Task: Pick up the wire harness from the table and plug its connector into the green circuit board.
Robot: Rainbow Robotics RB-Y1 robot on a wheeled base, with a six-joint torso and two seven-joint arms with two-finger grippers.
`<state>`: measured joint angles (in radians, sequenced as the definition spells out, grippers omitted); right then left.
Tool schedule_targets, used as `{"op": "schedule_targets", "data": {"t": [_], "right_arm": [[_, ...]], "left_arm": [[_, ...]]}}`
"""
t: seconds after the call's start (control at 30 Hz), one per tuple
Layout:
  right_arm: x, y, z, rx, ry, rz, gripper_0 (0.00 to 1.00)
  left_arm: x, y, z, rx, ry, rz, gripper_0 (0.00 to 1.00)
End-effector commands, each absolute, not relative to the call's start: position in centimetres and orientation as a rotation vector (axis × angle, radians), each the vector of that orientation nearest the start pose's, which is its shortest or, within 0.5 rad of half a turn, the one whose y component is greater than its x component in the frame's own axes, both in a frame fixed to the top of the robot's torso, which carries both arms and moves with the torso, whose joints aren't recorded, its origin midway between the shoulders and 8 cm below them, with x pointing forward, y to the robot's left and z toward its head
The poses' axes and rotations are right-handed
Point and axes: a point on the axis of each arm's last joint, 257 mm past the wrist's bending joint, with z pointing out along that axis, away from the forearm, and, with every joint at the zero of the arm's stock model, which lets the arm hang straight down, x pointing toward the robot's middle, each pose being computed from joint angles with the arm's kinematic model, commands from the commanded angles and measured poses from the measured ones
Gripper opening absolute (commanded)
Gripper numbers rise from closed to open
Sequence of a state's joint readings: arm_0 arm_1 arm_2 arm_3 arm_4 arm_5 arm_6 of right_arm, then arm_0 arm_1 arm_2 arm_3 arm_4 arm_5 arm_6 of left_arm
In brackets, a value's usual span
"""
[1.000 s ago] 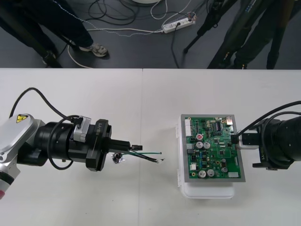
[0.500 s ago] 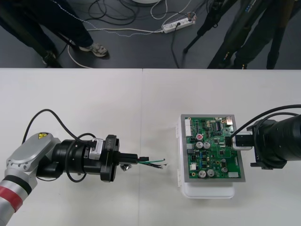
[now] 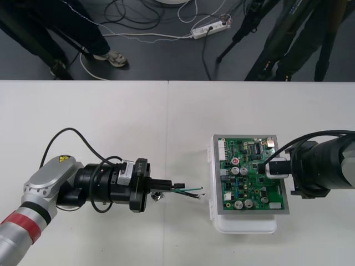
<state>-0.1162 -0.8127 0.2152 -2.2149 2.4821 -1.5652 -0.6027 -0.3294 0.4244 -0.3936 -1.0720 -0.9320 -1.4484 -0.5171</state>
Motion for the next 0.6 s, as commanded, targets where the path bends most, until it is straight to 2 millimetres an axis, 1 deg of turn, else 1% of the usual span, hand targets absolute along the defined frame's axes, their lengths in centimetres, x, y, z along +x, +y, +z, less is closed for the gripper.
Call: {"op": "schedule_targets", "data": {"t": [0.03,0.17,0.3,0.6], "right_arm": [[37.9,-25.0,-25.9,-1.954,1.921,-0.415,1.0],[37.6,-24.8,-26.3,-1.961,1.928,-0.416,1.0],[37.5,-24.6,-27.0,-1.953,1.948,-0.399,1.0],[37.7,-24.5,-27.0,-1.945,1.949,-0.404,1.0]], "left_arm": [[32.3,0.1,-22.8,1.384,0.836,-1.141,0.0],[32.8,-0.2,-23.1,1.393,0.851,-1.137,0.0],[33.3,-0.6,-22.8,1.384,0.859,-1.13,0.0],[33.3,-1.9,-22.4,1.379,0.862,-1.157,0.0]]}}
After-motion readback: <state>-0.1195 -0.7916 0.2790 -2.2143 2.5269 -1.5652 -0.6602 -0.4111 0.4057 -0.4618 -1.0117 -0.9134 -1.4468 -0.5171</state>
